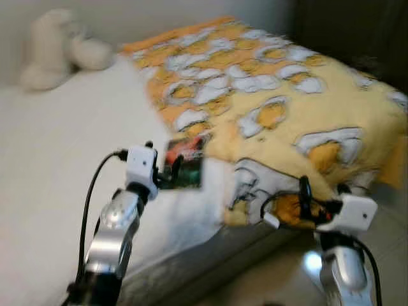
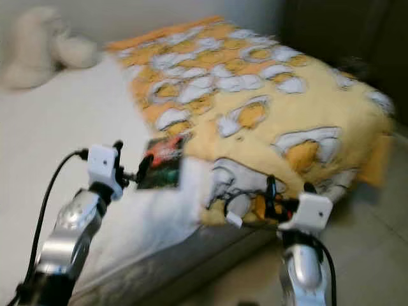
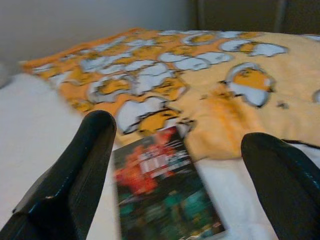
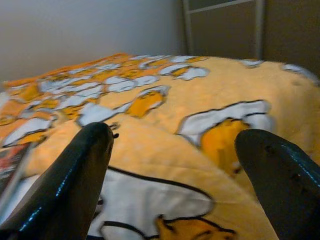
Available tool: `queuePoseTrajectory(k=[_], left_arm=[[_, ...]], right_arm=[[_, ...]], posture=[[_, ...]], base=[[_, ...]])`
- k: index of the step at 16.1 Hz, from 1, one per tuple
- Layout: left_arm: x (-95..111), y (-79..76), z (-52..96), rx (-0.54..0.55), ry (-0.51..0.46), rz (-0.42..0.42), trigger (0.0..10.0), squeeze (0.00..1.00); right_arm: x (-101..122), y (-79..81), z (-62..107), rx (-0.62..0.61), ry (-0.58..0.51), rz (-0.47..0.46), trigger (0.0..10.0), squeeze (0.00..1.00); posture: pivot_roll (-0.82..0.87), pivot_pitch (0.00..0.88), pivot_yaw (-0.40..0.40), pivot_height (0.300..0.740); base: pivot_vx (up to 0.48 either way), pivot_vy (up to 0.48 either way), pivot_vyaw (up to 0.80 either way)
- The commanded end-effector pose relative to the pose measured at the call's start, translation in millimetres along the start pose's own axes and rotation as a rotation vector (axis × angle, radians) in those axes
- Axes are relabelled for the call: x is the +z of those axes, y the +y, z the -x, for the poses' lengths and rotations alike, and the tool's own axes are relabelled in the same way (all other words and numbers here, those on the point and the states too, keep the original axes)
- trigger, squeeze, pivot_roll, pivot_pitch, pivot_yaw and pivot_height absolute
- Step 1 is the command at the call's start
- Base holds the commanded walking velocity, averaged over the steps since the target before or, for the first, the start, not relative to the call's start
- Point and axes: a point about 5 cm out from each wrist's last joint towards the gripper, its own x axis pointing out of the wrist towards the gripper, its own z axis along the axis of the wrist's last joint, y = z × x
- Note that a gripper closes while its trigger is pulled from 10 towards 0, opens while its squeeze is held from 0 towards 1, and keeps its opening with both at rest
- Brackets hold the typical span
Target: Clean up the room
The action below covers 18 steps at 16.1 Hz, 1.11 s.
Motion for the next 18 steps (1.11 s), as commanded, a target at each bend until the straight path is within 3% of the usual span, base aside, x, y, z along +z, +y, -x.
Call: queuePoseTrajectory(k=[1, 5, 9, 14, 18], left_arm=[[-5, 5.0, 0.0, 0.025, 0.033, 0.006, 10.0, 0.0], [-1, 2.5, -16.7, 0.003, 0.027, -0.009, 10.0, 0.0], [1, -1.3, -24.5, -0.018, 0.028, -0.01, 10.0, 0.0], [-2, 26.1, -42.4, 0.108, 0.119, -0.007, 10.0, 0.0], [-6, 48.8, -48.4, 0.24, 0.176, 0.1, 10.0, 0.0]], right_arm=[[3, 3.5, -4.7, 0.014, -0.006, -0.002, 10.0, 0.0], [2, 6.6, -14.6, 0.015, -0.009, -0.001, 10.0, 0.0], [1, 7.8, -15.7, 0.022, -0.003, 0.004, 10.0, 0.0], [2, 9.8, -14.5, 0.047, 0.002, 0.001, 10.0, 0.0], [0, 12.5, -9.8, 0.078, 0.032, 0.017, 10.0, 0.0]], posture=[[-0.18, 0.0, 0.158, 0.74], [-0.18, 0.0, 0.181, 0.74], [-0.18, 0.0, 0.181, 0.74], [-0.17, 0.0, 0.175, 0.74], [-0.19, 0.0, 0.176, 0.74]], base=[[0.465, 0.0, 0.0], [0.476, 0.0, 0.0], [0.48, 0.0, 0.0], [0.053, 0.0, 0.0], [0.0, 0.0, 0.0]])
